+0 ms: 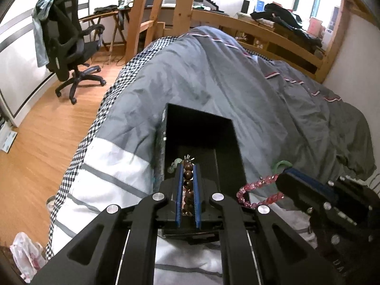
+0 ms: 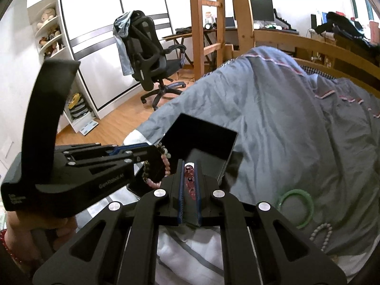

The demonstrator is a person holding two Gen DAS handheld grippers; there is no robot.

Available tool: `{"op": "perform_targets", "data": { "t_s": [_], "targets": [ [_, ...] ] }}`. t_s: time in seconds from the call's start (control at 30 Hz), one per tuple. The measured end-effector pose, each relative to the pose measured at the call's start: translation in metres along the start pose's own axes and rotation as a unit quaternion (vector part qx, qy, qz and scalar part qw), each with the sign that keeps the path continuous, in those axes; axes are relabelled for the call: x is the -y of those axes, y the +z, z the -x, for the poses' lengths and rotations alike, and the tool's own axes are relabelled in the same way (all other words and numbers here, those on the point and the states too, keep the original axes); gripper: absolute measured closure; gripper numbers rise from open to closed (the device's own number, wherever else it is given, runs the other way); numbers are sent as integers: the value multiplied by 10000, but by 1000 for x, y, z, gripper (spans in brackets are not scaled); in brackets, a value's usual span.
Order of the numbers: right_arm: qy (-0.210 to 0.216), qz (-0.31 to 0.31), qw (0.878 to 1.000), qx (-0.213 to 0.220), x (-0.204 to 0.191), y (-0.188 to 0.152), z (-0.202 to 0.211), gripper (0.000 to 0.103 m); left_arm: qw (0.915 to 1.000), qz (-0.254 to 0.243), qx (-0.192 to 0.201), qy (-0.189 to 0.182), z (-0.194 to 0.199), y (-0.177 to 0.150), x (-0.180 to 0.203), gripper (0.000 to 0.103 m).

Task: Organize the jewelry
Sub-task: 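Lower the bracelet into the black box and open the left gripper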

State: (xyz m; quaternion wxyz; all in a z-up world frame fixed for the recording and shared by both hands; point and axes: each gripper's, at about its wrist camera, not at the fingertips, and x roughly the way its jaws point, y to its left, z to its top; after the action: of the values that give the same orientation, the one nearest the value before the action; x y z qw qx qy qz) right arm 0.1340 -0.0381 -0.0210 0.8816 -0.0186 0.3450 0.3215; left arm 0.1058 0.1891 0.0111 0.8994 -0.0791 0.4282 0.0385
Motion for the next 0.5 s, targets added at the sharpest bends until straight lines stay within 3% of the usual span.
{"op": "perform_targets", "data": {
  "t_s": [0.37,0.43,0.5],
  "targets": [
    [216,-165,9992,-309,5,-15,-28,94,9991,377,-88,192,-4,-3,-17,94],
    [257,-236,9988,-329,6,-14,-29,91,9987,431,-6,260,-1,-2,-19,83],
    [265,-278,9988,-301,8,-13,-28,79,9980,517,109,357,3,-2,-22,53]
  ]
}}
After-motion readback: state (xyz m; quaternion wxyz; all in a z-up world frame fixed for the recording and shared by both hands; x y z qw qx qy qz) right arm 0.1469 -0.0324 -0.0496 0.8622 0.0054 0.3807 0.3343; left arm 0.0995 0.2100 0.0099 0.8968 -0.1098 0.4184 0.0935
